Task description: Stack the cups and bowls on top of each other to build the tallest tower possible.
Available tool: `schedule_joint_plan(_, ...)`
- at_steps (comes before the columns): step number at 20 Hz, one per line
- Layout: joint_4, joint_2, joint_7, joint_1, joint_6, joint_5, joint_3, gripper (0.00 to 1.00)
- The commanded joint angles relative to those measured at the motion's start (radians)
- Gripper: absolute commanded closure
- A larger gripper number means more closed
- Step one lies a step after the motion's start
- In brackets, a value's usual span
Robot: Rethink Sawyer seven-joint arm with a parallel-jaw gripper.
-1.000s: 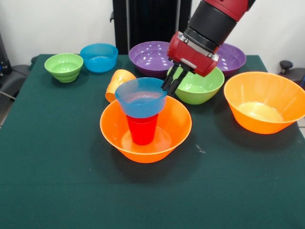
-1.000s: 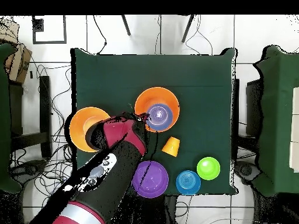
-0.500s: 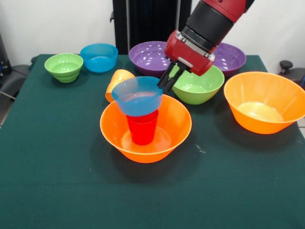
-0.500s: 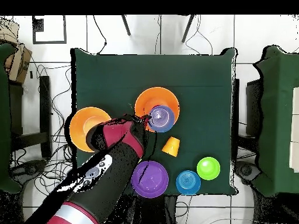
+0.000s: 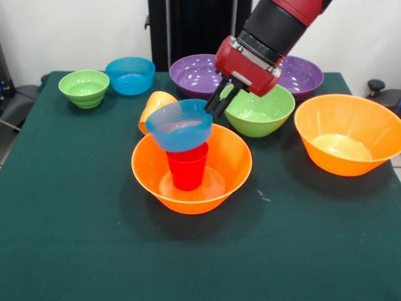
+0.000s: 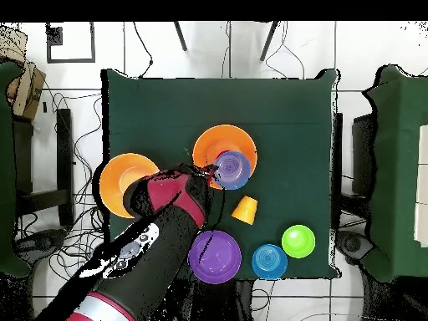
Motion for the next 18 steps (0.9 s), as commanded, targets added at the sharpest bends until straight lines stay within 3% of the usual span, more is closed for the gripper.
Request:
schedule_joint_plan(1, 0.011, 0.024, 0.170, 0.010, -0.009, 0.025, 0.071, 1.00)
schedule_joint_plan(5, 0.008, 0.025, 0.165, 0.007, -0.016, 0.022, 0.071, 1.00)
schedule_joint_plan(6, 0.009, 0.027, 0.168, 0.008, -0.022, 0.023, 0.067, 0.00)
schedule_joint_plan(11, 0.011, 0.037, 0.192, 0.031, -0.043, 0.028, 0.040, 0.00)
schedule_joint_plan(18, 0.055, -0.018, 0.160, -0.012, -0.040, 0.029, 0.107, 0.00)
